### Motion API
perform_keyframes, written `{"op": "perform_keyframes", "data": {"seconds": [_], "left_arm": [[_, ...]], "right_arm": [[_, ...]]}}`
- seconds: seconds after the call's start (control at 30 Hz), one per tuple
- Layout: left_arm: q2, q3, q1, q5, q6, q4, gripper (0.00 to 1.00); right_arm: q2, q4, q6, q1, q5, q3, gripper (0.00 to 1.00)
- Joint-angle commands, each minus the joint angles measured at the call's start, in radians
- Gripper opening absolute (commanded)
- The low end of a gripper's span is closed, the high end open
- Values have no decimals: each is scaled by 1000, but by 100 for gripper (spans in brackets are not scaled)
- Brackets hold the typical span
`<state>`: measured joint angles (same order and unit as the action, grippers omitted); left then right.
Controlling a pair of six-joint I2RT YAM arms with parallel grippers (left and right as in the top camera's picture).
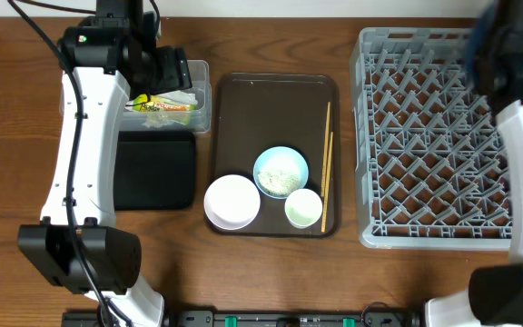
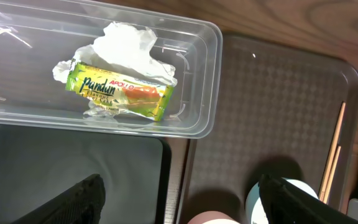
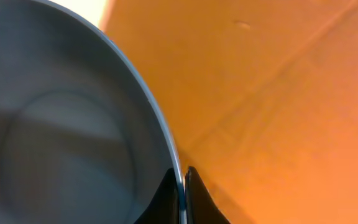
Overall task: Sort waste into correct bins and load items into the dishwasher rack
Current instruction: 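Lift the blue plate and stand it upright in the rack's back right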
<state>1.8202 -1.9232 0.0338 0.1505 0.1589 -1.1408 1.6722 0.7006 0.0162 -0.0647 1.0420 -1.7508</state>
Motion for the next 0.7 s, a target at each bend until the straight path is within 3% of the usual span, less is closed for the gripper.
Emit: {"op": "perform_keyframes", "data": {"seconds": [0.0,0.07,0.1,0.67], "left_arm": [[-8,-9,-2,-12,-9,1,82],[-8,-9,-2,-12,-9,1,83],[-8,-9,-2,-12,-9,1,96],[-8,-9,-2,-12,-9,1,97]], "right_arm": [[28,-40,-219,-63,62,3,1],[41,-72,-328,-82,27,3,1],[45,-92,-387,-89,16,3,1],[241,-599,-1101,-150,-82,4,1]]}}
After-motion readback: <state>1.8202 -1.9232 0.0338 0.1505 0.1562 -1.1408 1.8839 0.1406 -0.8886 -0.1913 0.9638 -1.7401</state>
